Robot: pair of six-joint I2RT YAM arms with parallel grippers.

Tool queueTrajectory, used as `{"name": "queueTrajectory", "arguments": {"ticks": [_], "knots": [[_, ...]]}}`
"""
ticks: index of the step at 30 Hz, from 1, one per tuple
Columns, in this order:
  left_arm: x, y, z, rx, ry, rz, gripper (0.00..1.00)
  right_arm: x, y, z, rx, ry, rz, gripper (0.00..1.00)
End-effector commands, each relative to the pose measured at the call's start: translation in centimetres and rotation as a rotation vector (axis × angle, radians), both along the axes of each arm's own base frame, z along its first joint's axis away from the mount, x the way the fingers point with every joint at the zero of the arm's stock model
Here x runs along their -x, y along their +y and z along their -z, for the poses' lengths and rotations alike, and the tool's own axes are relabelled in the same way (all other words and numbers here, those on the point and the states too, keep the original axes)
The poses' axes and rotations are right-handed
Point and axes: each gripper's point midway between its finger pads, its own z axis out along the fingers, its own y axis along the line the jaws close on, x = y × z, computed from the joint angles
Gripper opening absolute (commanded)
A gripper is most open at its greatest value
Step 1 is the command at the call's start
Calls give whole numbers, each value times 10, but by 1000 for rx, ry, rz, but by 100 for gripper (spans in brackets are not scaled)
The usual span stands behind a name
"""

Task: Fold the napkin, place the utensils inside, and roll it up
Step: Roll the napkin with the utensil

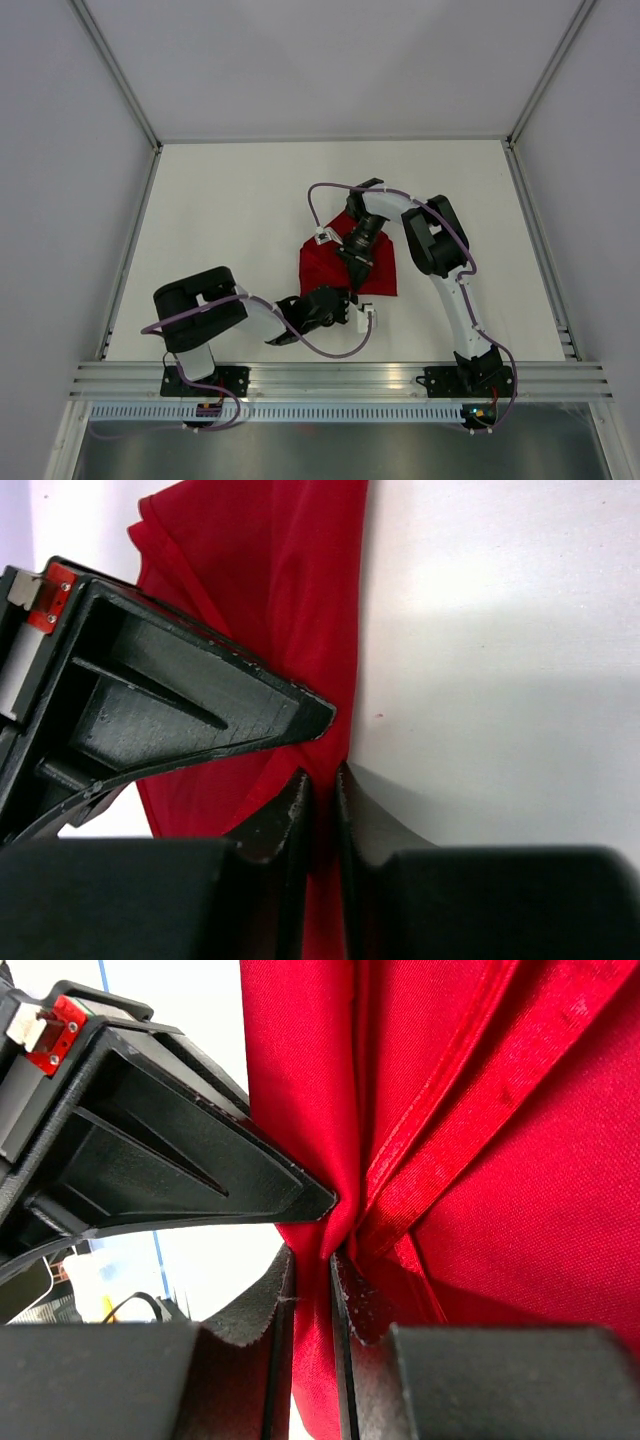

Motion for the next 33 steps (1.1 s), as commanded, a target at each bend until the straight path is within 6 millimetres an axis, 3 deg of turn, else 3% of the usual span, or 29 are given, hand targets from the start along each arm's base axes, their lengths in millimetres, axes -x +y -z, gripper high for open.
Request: {"name": "queueTrajectory", "arguments": {"ticks": [1, 5, 9, 11, 15, 17, 18, 21, 27, 28, 30, 31, 33], "knots": [[12, 3, 27, -99, 107, 70, 17, -19, -5, 40, 9, -121, -79, 8], [23, 1, 33, -116, 200, 102, 5, -20, -4, 40, 10, -127, -72, 10], [32, -2, 34, -117, 304, 118, 2, -24, 1, 29, -3, -156, -34, 41], [37, -1, 35, -118, 356, 126, 2, -28, 6, 22, -19, -175, -4, 50], [40, -5, 30, -94, 438, 115, 2, -49, 17, -15, -52, -252, 101, 58], [41, -7, 26, -75, 472, 121, 2, -68, 19, -23, -58, -317, 164, 59], [40, -6, 24, -67, 489, 108, 2, -76, 20, -37, -66, -357, 201, 60], [40, -5, 18, -35, 523, 99, 2, -118, 19, -59, -85, -480, 378, 63], [39, -5, 10, 4, 593, 74, 2, -182, -21, -98, -116, -567, 743, 64], [40, -3, 12, -5, 613, 68, 2, -194, -41, -104, -120, -569, 811, 64], [42, -4, 10, 15, 681, 60, 2, -202, -56, -126, -172, -589, 867, 64], [43, -5, 9, 22, 710, 60, 2, -205, -74, -129, -174, -592, 906, 64], [44, -5, 4, 57, 811, 58, 2, -200, -88, -147, -221, -631, 918, 64]]}}
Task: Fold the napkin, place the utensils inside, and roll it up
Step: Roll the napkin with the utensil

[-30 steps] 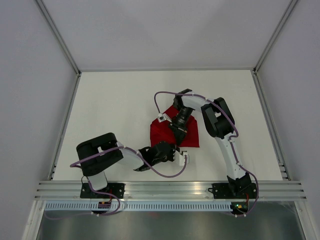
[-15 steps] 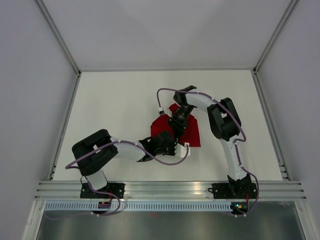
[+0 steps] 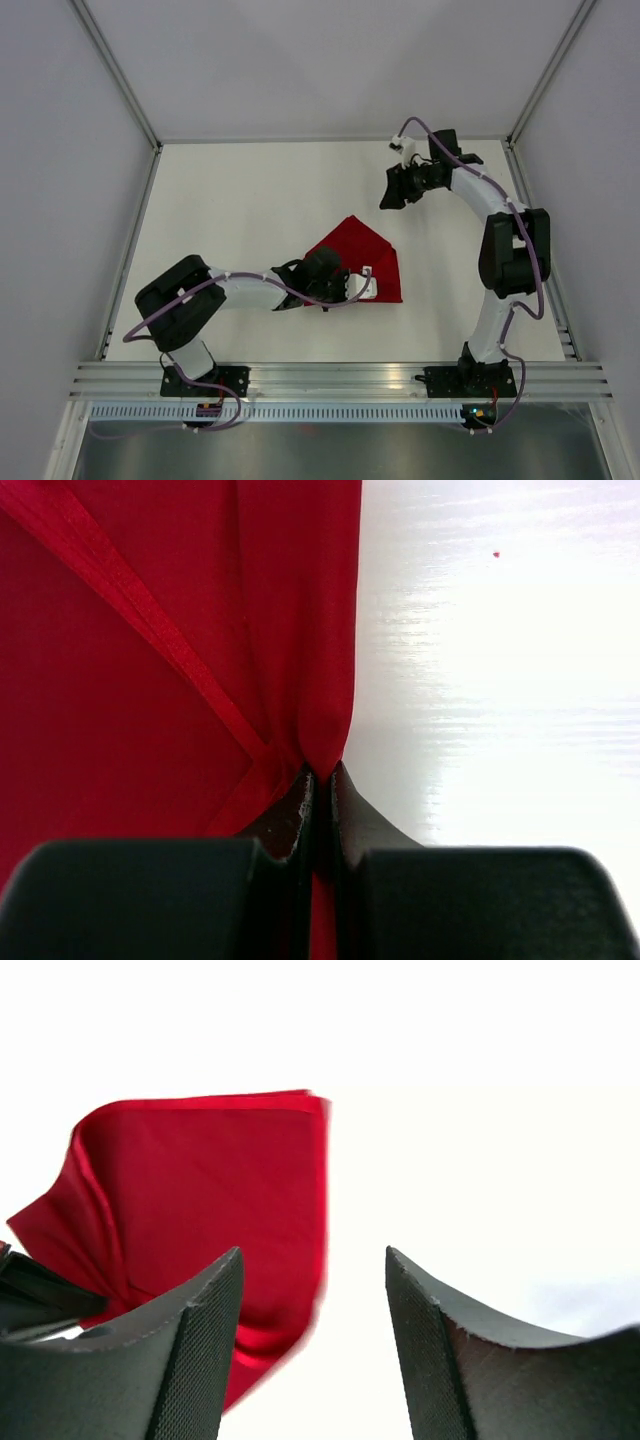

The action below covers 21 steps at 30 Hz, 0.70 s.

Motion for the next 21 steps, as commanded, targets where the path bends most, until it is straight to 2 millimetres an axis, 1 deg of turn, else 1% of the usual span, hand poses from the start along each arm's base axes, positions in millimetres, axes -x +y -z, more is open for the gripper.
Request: {"name": "queueTrajectory", "arguments": {"ticks": [1, 2, 3, 4, 5, 6, 7, 8, 9, 10, 11, 12, 13, 14, 15, 16, 17, 18, 19, 20, 21], "knots": [[27, 6, 6, 5, 296, -9, 2, -8, -26, -52, -99, -125, 81, 65], [30, 4, 0, 22, 349, 3, 2, -3, -32, -69, -105, -173, 80, 65], [23, 6, -2, 38, 387, -26, 2, 5, -39, -66, -95, -189, 67, 65], [25, 9, 0, 26, 430, -37, 2, 8, -49, -71, -100, -213, 75, 65], [29, 8, 0, 28, 478, -24, 2, 15, -54, -88, -96, -268, 70, 66], [27, 10, 2, 25, 518, -45, 2, 26, -58, -80, -74, -287, 44, 66], [29, 11, 4, 23, 553, -44, 2, 33, -59, -81, -70, -309, 28, 66], [32, 7, 5, 26, 618, -39, 2, 45, -59, -96, -66, -369, 4, 68], [32, 10, 8, 15, 667, -50, 2, 57, -59, -85, -56, -379, -25, 69], [34, 10, 8, 18, 708, -48, 2, 66, -58, -85, -52, -401, -48, 69], [38, 6, 4, 38, 770, -30, 2, 76, -57, -93, -43, -449, -69, 71], [37, 9, 9, 38, 810, -40, 2, 90, -56, -79, -28, -424, -92, 71], [38, 9, 10, 43, 837, -39, 2, 99, -49, -76, 5, -474, -176, 71], [38, 9, 9, 53, 866, -34, 2, 112, -44, -77, 16, -501, -229, 71], [36, 12, 14, 48, 883, -48, 2, 132, -40, -61, 22, -460, -284, 71], [34, 13, 14, 47, 896, -53, 2, 144, -30, -56, 34, -484, -359, 71], [31, 13, 12, 57, 915, -60, 2, 151, -28, -53, 60, -496, -380, 72], [30, 14, 13, 59, 930, -65, 2, 163, -24, -40, 69, -478, -410, 71], [31, 15, 17, 52, 947, -72, 2, 173, -13, -35, 73, -479, -461, 71], [27, 14, 16, 56, 951, -77, 2, 180, -8, -32, 81, -490, -486, 71], [27, 14, 16, 58, 962, -80, 2, 184, -7, -20, 106, -481, -496, 71]]}}
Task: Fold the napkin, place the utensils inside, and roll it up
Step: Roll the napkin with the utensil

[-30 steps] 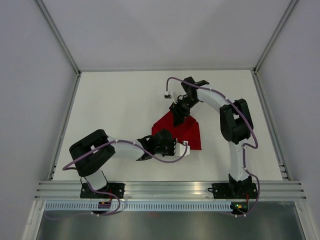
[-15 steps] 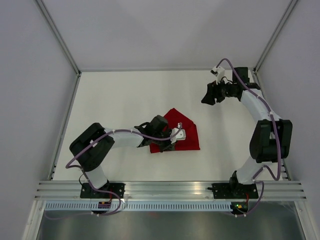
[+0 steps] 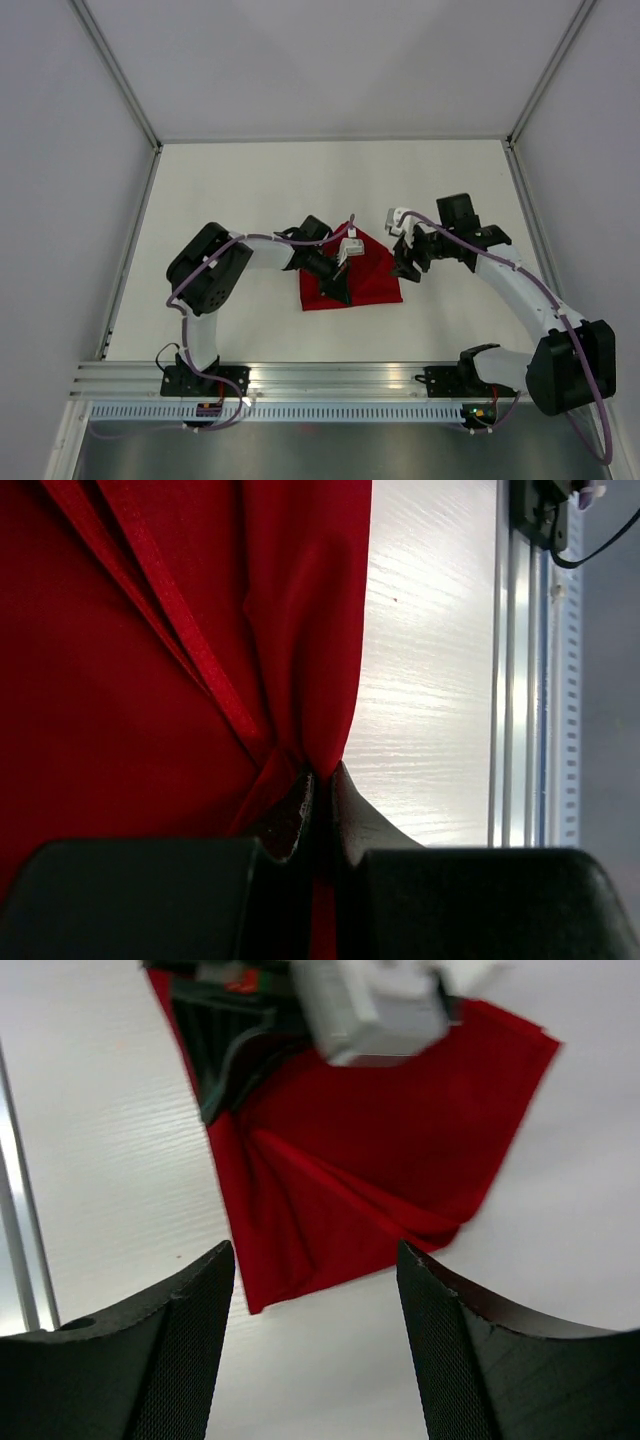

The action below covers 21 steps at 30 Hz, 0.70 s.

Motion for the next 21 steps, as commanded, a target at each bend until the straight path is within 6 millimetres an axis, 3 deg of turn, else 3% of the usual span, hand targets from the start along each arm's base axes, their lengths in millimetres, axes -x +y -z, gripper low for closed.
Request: {"name": "queueTrajectory", "arguments": {"ticks": [1, 10, 13, 21], "knots": [[17, 11, 17, -74, 177, -6, 2, 24, 19, 17, 65, -89, -162, 71], [9, 9, 28, -124, 257, -22, 2, 57, 63, 68, 216, -163, -282, 69], [7, 9, 29, -130, 262, -27, 2, 59, 72, 86, 252, -122, -306, 69], [4, 10, 32, -143, 273, -36, 2, 54, 87, 101, 286, -91, -328, 66]]}}
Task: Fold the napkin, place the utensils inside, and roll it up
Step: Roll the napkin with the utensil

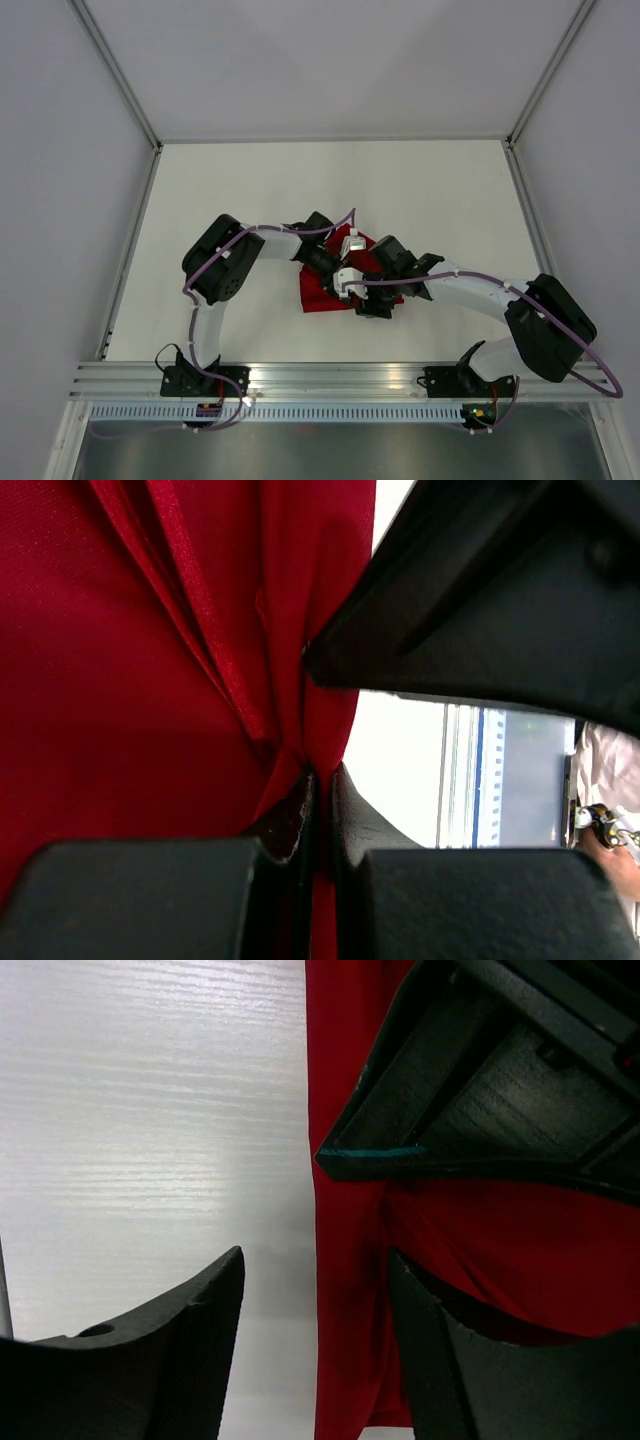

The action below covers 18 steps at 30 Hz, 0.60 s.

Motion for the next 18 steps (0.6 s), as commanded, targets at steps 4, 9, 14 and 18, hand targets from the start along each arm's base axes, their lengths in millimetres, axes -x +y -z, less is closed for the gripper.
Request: {"name": "queueTrajectory", "arguments": {"ticks": [4, 9, 14, 18], "knots": [[1, 12, 32, -123, 32, -27, 2, -18, 29, -15, -42, -64, -5, 61], [-1, 12, 33, -125, 33, -29, 2, -17, 35, -13, -33, -44, -10, 57], [-2, 12, 32, -121, 30, -29, 2, -18, 36, -4, -3, -8, -12, 46], [-3, 13, 31, -115, 34, -30, 3, -16, 34, 6, 27, 17, -12, 44]]}}
